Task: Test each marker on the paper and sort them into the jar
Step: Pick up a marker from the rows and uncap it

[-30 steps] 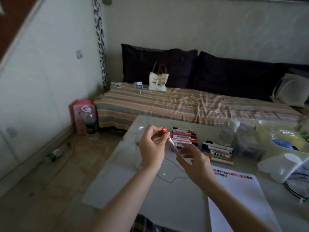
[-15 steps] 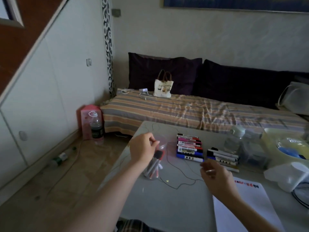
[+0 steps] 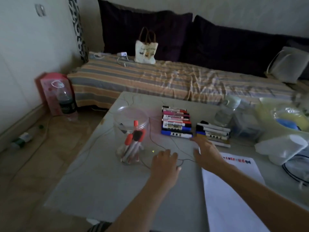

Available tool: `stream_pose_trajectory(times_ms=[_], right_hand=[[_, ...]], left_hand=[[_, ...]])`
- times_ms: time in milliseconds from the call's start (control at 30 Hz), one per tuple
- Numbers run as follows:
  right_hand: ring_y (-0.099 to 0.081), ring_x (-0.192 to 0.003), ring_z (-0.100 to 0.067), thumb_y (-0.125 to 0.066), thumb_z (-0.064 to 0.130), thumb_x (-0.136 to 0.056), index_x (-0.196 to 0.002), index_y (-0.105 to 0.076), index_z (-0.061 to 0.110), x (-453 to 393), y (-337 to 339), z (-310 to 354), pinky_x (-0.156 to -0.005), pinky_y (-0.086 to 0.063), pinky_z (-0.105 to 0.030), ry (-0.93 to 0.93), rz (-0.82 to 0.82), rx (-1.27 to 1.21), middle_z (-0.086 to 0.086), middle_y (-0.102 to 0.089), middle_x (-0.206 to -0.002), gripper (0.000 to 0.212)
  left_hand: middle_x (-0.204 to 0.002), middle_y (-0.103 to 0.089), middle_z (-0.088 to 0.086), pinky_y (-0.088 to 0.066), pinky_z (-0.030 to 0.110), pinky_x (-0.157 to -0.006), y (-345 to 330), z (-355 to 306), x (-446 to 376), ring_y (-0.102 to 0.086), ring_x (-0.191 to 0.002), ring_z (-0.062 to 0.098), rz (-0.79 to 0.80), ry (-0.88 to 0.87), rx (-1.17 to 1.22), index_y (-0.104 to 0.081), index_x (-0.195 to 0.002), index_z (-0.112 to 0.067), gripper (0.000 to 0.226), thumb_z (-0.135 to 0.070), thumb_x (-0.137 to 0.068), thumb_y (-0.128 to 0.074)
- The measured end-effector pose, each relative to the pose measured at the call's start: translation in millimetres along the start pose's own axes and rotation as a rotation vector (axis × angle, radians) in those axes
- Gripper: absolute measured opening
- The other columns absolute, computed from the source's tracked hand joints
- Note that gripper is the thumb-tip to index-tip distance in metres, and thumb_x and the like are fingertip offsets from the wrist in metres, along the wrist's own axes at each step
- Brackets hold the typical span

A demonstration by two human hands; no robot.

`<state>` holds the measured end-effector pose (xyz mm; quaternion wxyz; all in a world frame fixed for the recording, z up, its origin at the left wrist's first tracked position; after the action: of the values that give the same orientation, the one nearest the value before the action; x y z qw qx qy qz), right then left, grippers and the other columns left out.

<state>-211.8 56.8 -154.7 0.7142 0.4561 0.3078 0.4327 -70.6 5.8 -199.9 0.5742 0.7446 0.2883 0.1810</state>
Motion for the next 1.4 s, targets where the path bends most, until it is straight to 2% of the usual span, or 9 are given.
stream_pose_trajectory(times_ms=[67, 233, 467, 600, 700, 800, 1000, 1200, 1400], right_hand=[[-0.04, -0.137, -0.021, -0.047, 0.006, -0.094, -0.145, -0.038, 0.019, -21.2, -11.3, 1.0, -0.114, -0.033, -0.043, 0.02, 0.024, 0.059, -0.002, -0.04, -0.151, 0.053], [-0.042, -0.133, -0.014, -0.048, 0.015, -0.093, -0.134, -0.038, 0.024, -55.8, -29.6, -2.8, -0.112, -0.023, -0.042, -0.01, 0.032, 0.158, 0.003, -0.045, -0.141, 0.043], [-0.043, -0.121, -0.016, -0.049, 0.053, -0.094, -0.132, -0.048, 0.031, -47.4, -32.8, 0.3, -0.106, -0.031, -0.041, 0.042, -0.115, 0.31, 0.006, -0.05, -0.129, 0.044], [-0.042, -0.12, -0.014, -0.053, 0.047, -0.094, -0.123, -0.058, 0.033, -45.3, -44.2, 7.8, -0.102, -0.033, -0.035, 0.048, -0.036, 0.299, 0.007, -0.049, -0.127, 0.032], [-0.058, -0.088, -0.012, -0.053, 0.032, -0.098, -0.113, -0.057, 0.019, -38.3, -30.9, 12.4, -0.078, -0.048, -0.023, 0.029, -0.023, 0.063, 0.0, -0.062, -0.106, 0.02], [-0.054, -0.059, -0.008, -0.052, 0.023, -0.099, -0.106, -0.052, 0.018, -10.4, 2.6, 8.4, -0.049, -0.043, -0.016, 0.003, 0.014, -0.128, 0.001, -0.059, -0.081, 0.009], [-0.051, -0.054, -0.005, -0.048, 0.026, -0.1, -0.1, -0.057, 0.028, 62.0, 27.1, -25.3, -0.05, -0.045, -0.017, -0.074, 0.1, -0.246, 0.008, -0.061, -0.074, 0.009], [-0.045, -0.044, -0.003, -0.049, 0.032, -0.1, -0.076, -0.058, 0.032, 75.6, 29.1, -41.5, -0.044, -0.036, -0.016, -0.105, 0.05, -0.393, 0.026, -0.058, -0.053, 0.025], [-0.05, -0.049, -0.003, -0.05, 0.031, -0.099, -0.087, -0.068, 0.022, 86.7, 31.0, -58.4, -0.047, -0.039, -0.015, -0.157, 0.007, -0.488, 0.019, -0.062, -0.061, 0.023]], left_hand=[[-0.14, -0.042, 0.008, -0.036, 0.041, -0.103, -2.1, -0.2, -7.1, -0.039, -0.128, 0.027, 0.029, -0.002, -0.031, -0.043, -0.137, -0.018, 0.049, -0.043, -0.095, -0.052], [-0.141, -0.039, 0.005, -0.035, 0.042, -0.104, -2.3, 3.8, -14.2, -0.035, -0.13, 0.026, 0.073, -0.011, -0.046, -0.043, -0.136, -0.02, 0.056, -0.05, -0.091, -0.055], [-0.137, -0.041, 0.004, -0.037, 0.04, -0.1, 2.8, 8.4, -19.2, -0.036, -0.127, 0.025, 0.083, 0.0, -0.036, -0.051, -0.131, -0.022, 0.053, -0.049, -0.087, -0.061], [-0.139, -0.041, 0.003, -0.037, 0.038, -0.101, 3.7, 9.1, -16.7, -0.036, -0.128, 0.023, 0.07, -0.001, 0.005, -0.052, -0.132, -0.024, 0.051, -0.046, -0.087, -0.061], [-0.141, -0.042, 0.004, -0.036, 0.037, -0.103, 2.0, 8.6, -15.8, -0.036, -0.13, 0.024, 0.094, 0.009, 0.054, -0.053, -0.132, -0.02, 0.047, -0.043, -0.091, -0.058], [-0.129, -0.058, 0.007, -0.04, 0.032, -0.098, 12.9, 13.7, -20.8, -0.05, -0.123, 0.024, -0.014, 0.157, 0.354, -0.058, -0.127, -0.013, 0.037, -0.033, -0.097, -0.051], [-0.102, -0.073, -0.002, -0.052, 0.039, -0.094, 14.6, -8.6, -20.9, -0.067, -0.102, 0.017, 0.021, 0.339, 1.145, -0.069, -0.095, -0.022, 0.023, -0.036, -0.098, -0.051], [-0.111, -0.073, 0.001, -0.052, 0.028, -0.093, 8.8, -66.6, -19.5, -0.068, -0.104, 0.013, 0.198, 0.333, 1.545, -0.064, -0.112, -0.013, 0.019, -0.018, -0.1, -0.049], [-0.103, -0.075, 0.001, -0.051, 0.024, -0.091, -2.3, -91.0, -25.3, -0.069, -0.1, 0.01, 0.185, 0.465, 1.764, -0.066, -0.113, -0.009, 0.021, -0.011, -0.099, -0.05]])
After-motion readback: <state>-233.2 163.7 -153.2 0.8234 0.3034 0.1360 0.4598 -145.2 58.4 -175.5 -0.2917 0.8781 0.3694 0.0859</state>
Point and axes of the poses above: each hand's wrist, its own x-axis away from the middle knuckle, its own y-axis out of the back of the hand, z = x × y, the point moved 5 cm from there along -x, towards the middle knuckle
